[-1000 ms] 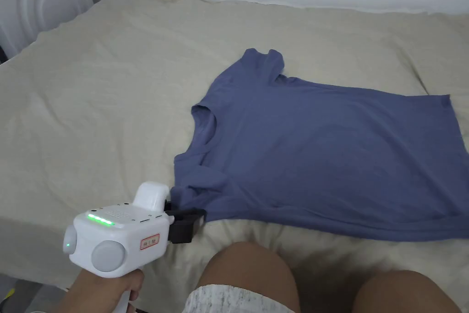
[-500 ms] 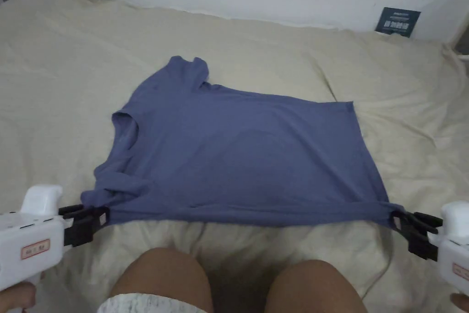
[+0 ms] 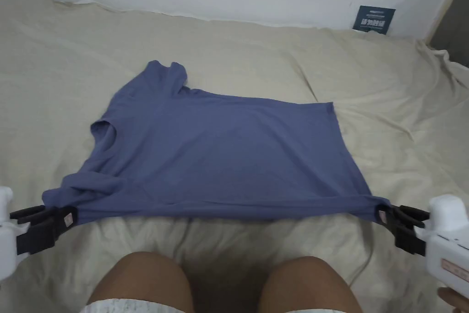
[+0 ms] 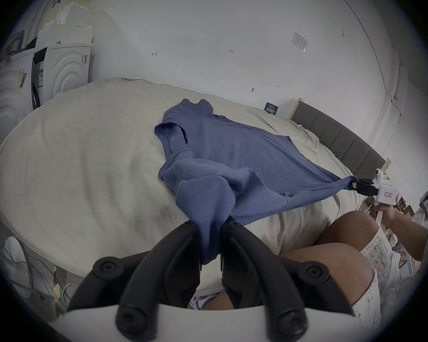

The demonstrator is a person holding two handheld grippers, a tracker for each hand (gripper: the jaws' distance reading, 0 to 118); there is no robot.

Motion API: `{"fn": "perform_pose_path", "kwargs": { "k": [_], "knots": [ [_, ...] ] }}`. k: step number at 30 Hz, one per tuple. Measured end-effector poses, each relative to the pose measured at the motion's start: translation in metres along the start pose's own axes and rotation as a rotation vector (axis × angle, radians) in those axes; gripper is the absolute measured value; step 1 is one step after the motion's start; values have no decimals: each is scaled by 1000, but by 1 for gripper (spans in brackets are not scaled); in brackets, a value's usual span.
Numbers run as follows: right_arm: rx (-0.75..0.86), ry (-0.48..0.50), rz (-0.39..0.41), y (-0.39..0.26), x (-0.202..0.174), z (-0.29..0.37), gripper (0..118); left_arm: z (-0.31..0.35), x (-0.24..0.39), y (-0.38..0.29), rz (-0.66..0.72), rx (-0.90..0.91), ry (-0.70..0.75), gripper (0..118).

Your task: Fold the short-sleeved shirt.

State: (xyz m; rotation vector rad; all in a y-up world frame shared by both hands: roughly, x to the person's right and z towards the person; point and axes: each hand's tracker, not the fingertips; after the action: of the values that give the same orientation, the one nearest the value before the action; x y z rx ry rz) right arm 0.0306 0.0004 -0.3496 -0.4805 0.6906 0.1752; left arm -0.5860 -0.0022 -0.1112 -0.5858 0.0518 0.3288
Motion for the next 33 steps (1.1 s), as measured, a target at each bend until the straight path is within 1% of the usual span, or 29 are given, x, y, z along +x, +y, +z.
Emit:
{"fn": "perform_pose_path", "kwargs": {
  "k": [2, 6, 11, 14, 20, 22, 24, 26, 31, 33],
  "knots": [
    [7, 4, 4, 2, -3, 4, 3, 4, -19, -7, 7, 4, -2, 14],
    [15, 14, 5, 12, -7, 10, 3, 13, -11, -6, 9, 10, 2, 14],
    [5, 2, 8, 27, 0, -6, 3, 4, -20, 12, -1, 23, 15, 14],
    [6, 0, -8, 42, 4, -18, 3, -9, -14, 34, -8, 29, 24, 14],
    [-21, -19, -50, 65, 24, -61, 3, -52, -25, 74, -11, 14, 44, 14],
    [-33, -32, -68, 72, 32, -79, 3, -66, -10, 91, -23, -3, 54, 14],
    [-54, -37, -84, 78, 39, -97, 3, -85, -13, 105, -27, -19, 66, 14],
    [-96, -50, -86, 84, 46, -116, 3, -102, -10, 121, -23, -59, 73, 14],
    [-130, -60, -67, 88, 71, -163, 3, -154, -20, 151, -48, -125, 98, 14],
    [-150, -58, -66, 94, 71, -176, 3, -172, -24, 157, -36, -159, 104, 14]
  ]
}}
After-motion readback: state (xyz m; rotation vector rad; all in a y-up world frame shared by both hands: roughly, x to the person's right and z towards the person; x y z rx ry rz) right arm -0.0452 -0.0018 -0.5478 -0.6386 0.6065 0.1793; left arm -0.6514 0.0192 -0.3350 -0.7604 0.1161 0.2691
